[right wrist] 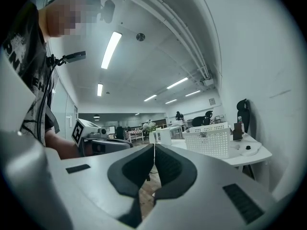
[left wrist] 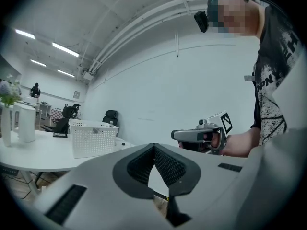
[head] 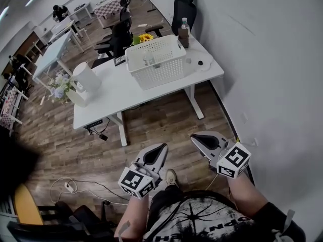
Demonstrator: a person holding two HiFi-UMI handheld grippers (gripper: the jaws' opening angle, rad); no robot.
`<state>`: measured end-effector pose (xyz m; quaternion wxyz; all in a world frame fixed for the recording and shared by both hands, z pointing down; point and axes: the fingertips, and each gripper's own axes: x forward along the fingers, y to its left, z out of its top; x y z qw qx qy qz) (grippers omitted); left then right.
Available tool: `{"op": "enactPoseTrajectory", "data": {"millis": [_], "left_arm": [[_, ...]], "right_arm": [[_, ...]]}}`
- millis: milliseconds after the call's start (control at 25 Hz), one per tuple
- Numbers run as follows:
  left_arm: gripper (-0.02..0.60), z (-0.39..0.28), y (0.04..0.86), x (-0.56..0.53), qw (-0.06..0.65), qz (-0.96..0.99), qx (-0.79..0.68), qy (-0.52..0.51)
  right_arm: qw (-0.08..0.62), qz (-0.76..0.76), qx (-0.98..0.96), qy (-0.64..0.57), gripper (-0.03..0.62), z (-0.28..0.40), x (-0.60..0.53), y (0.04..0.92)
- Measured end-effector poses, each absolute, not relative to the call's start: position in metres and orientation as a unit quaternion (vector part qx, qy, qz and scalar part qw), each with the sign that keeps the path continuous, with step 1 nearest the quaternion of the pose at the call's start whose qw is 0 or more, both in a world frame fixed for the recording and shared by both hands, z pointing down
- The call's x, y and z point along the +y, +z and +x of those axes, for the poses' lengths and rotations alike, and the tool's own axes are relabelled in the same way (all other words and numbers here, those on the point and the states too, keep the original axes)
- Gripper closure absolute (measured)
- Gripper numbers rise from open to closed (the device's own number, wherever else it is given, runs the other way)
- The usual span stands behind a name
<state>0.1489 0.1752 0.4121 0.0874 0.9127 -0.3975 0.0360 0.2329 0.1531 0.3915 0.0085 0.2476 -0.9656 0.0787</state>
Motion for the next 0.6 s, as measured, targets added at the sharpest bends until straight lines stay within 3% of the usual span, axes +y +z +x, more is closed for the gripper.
{"op": "enactPoseTrajectory", "data": {"millis": [600], "left_arm": [[0.571, 0.061, 0.403, 0.068, 0.076, 0.925, -0.370, 0.039]], "right_arm": [[0.011, 0.278, -0.959, 0.059, 0.571, 0.146, 0.053, 0.382]]}}
